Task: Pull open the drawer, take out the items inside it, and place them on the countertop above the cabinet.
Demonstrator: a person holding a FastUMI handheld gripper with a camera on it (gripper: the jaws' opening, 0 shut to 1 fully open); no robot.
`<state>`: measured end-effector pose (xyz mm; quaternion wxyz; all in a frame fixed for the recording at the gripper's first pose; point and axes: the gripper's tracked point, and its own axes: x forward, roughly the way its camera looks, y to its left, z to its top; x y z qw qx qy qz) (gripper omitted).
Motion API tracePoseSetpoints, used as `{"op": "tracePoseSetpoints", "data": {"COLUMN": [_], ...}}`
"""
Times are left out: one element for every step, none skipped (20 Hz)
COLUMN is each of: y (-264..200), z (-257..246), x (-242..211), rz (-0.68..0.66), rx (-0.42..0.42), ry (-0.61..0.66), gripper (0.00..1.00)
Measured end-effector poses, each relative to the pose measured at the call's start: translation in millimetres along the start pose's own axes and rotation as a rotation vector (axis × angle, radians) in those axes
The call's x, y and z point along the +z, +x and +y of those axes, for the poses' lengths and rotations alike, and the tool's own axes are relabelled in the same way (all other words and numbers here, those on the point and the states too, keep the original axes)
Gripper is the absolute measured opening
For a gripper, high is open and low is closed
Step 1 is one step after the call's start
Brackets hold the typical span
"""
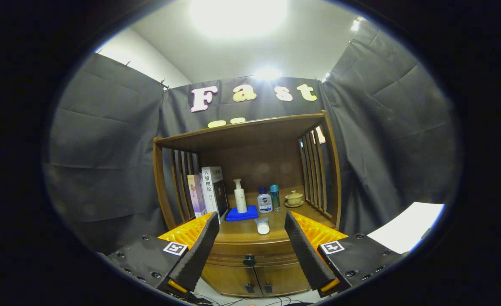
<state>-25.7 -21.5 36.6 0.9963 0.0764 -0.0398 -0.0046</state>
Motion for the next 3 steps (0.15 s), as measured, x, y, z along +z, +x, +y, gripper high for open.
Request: {"op": "tracePoseSetpoints", "data": {"y": [-0.3,-0.5,-1.1], "z": [-0.5,0.8,3.3], "x": [-0.8,-2.4,-3.7], "rz": [-0.001,0.001,0.002], "rx": [-0.003,-0.002,0.003], "ry": [-0.001,0.001,0.004], "gripper": [0.98,0.98,0.98]}}
